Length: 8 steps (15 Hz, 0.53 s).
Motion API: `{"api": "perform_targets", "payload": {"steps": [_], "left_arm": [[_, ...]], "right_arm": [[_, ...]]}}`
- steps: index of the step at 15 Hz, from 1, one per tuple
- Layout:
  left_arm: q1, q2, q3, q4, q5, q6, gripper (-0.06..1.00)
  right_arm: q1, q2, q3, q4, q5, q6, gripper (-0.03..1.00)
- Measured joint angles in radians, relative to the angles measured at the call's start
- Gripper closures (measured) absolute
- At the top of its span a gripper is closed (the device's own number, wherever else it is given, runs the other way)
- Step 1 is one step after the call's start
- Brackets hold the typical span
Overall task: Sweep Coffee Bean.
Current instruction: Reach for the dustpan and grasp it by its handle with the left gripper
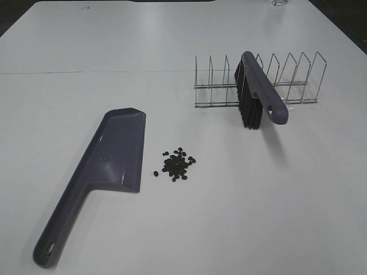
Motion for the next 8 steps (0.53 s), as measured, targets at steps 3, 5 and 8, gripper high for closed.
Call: {"api": "perform_targets", "payload": {"steps": [3,5,8], "left_arm": [[0.0,0.0,0.0,0.0,0.0,0.0,-0.05],[0.0,0.0,0.0,0.0,0.0,0.0,-0.05],[0.0,0.0,0.0,0.0,0.0,0.0,-0.05]], "right_arm": [[0.0,0.0,0.0,0.0,0.0,0.0,0.24],[0.0,0.0,0.0,0.0,0.0,0.0,0.24],[0.0,0.0,0.0,0.0,0.0,0.0,0.24]]}}
